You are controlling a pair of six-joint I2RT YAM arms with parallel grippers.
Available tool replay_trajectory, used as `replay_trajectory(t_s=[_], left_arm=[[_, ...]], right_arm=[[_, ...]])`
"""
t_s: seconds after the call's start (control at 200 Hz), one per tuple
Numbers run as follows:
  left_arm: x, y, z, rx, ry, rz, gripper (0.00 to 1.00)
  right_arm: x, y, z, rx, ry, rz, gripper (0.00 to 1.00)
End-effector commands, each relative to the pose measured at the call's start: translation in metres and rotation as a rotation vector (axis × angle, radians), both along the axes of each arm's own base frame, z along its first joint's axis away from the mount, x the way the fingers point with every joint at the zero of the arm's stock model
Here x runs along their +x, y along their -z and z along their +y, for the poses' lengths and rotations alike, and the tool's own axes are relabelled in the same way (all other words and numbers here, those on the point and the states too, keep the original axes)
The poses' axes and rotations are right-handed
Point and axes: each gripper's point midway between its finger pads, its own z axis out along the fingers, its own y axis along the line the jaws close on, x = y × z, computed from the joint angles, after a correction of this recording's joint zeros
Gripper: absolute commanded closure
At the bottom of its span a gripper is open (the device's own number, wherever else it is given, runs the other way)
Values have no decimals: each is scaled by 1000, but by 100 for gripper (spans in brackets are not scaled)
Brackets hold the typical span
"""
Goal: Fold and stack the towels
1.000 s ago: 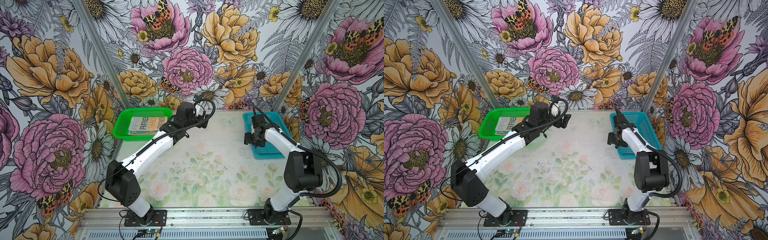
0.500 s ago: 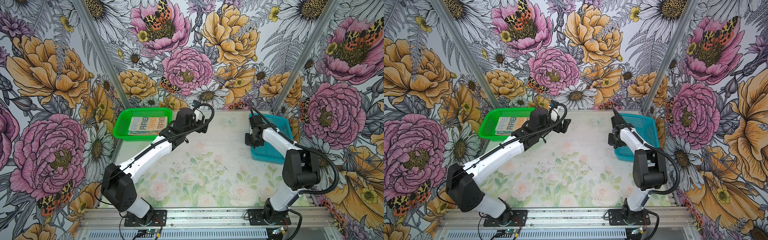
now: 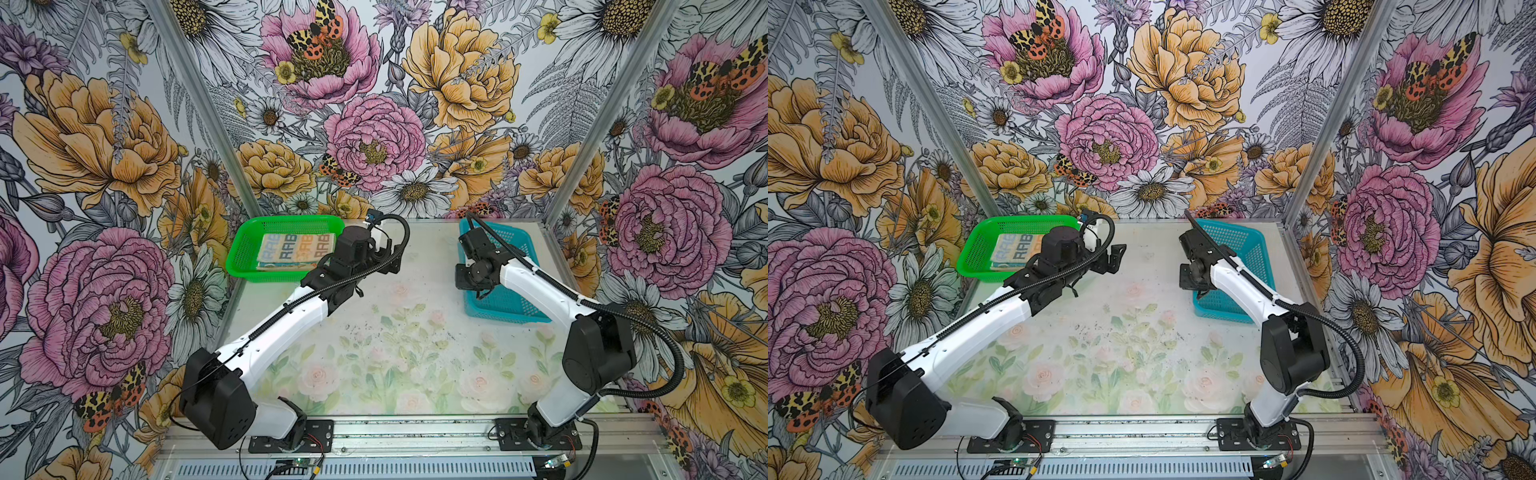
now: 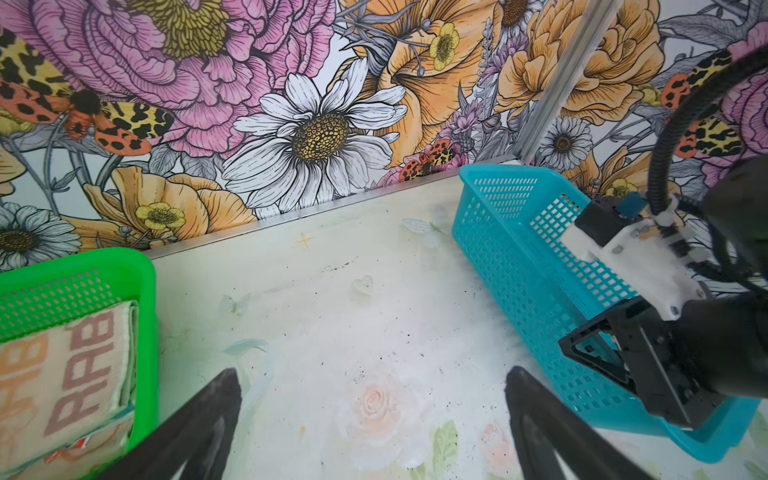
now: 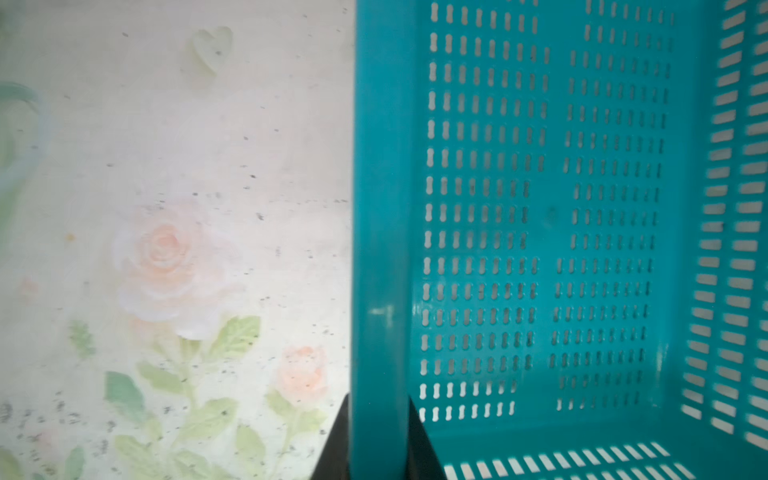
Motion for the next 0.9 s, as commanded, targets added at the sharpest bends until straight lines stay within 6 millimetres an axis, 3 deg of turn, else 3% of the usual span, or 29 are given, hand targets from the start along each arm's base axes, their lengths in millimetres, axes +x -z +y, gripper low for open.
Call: replay_trajectory(t_s=[0.0, 0.175, 0.355, 0.58, 0.896], left_arm=[[1, -3, 24, -41, -71, -12, 1], [-5, 0, 59, -103, -155, 11, 1], [-11, 7, 85, -143, -218, 29, 1], [-9, 11, 96, -128, -254, 25, 1], [0, 19, 105, -181, -276, 56, 1]], right_arm=[[19, -30, 51, 138, 50, -83, 100], [30, -36, 127, 220, -5, -81, 100], [40, -8, 180, 268, -12, -16, 100], [48, 29, 198, 260, 40, 36, 100], [55, 41, 213, 289, 15, 67, 95]])
